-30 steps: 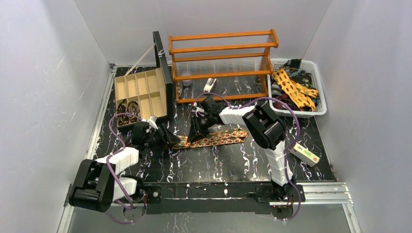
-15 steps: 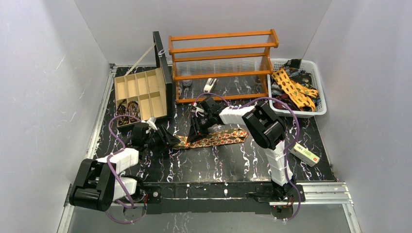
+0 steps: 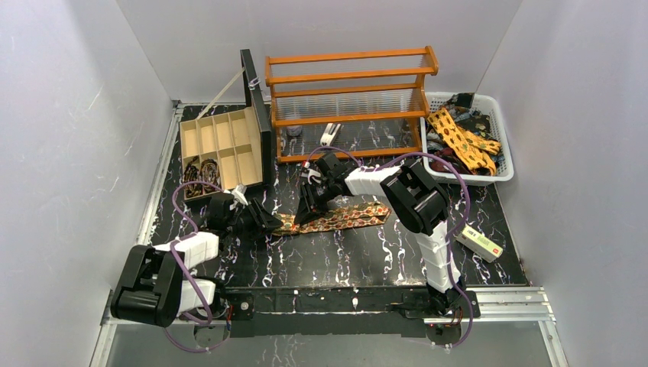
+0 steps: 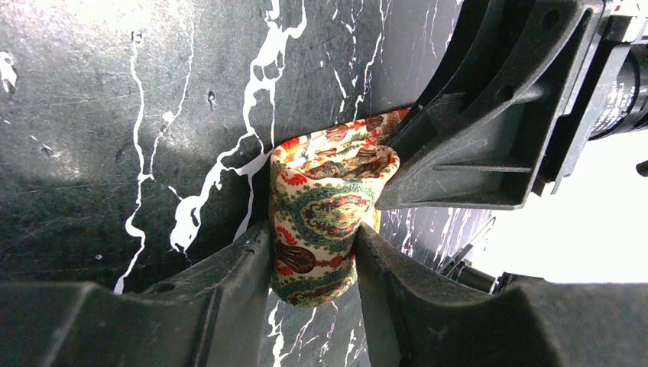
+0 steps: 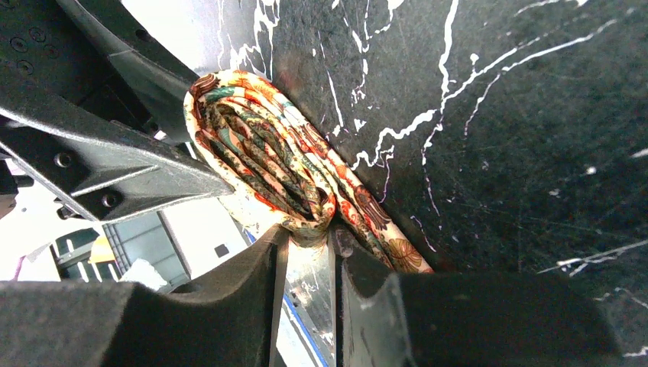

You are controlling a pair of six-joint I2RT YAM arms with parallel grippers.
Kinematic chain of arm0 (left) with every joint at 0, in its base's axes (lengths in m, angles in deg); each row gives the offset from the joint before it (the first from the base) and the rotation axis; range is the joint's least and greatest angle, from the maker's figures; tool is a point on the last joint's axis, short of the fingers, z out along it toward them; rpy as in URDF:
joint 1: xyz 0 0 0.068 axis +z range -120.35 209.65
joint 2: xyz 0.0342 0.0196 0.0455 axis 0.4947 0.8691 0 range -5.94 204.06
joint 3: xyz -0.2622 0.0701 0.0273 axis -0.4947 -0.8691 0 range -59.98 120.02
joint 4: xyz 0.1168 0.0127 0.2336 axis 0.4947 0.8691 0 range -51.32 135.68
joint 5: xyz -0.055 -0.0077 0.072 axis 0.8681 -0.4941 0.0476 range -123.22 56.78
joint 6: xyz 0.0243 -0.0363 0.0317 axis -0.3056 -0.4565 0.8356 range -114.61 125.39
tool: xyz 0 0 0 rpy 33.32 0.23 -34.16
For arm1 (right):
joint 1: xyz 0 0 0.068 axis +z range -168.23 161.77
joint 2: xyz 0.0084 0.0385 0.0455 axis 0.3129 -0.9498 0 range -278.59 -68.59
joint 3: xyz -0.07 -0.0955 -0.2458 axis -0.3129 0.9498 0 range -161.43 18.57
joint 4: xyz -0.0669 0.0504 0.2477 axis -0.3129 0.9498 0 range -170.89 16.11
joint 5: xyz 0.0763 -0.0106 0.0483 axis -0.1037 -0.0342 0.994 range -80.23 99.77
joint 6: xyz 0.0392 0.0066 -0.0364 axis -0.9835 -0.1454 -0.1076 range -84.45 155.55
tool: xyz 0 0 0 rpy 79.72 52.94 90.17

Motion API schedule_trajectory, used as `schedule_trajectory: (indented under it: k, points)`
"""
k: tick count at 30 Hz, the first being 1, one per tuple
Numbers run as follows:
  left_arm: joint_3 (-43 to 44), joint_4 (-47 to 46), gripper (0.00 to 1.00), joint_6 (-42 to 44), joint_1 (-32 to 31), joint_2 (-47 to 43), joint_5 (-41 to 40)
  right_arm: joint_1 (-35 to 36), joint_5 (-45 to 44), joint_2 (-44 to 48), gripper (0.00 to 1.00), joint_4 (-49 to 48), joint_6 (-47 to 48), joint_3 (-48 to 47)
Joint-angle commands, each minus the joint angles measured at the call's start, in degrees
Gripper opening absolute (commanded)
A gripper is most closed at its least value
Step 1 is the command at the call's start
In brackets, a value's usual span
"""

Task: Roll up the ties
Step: Roll the tie at the center of the board.

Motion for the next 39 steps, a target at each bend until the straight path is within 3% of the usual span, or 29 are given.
schedule_trajectory:
  k: [1,7,12,24,34,39]
  points:
    - [0.6,-1.6,0.39,0.2,0.3,1.1,2.3,-0.3,-3.2,-2.1,0.35,3.3,1.9,-0.8]
    - [2.3,0.0,0.22,-0.7,0.3,0.8,1.1,-0.3,-2.5,-2.0,0.36,3.3,2.5,-1.3]
    - [4.2,2.7,0.14,-2.8,0.3,-2.1,-1.0,-0.3,-2.3,-1.6,0.38,3.1,2.0,-1.3]
    - [5.2,11.5,0.07,0.3,0.2,-4.8,-6.2,-0.3,-4.4,6.3,0.49,3.5,2.9,-2.5]
    - [8.2,22.5,0.06,2.1,-0.2,-10.7,-13.6,-0.2,-21.2,9.3,0.4,9.0,8.2,0.9]
    - [9.6,25.5,0.07,2.9,-0.3,-11.3,-16.2,0.5,-21.8,7.1,0.38,10.5,8.8,1.4]
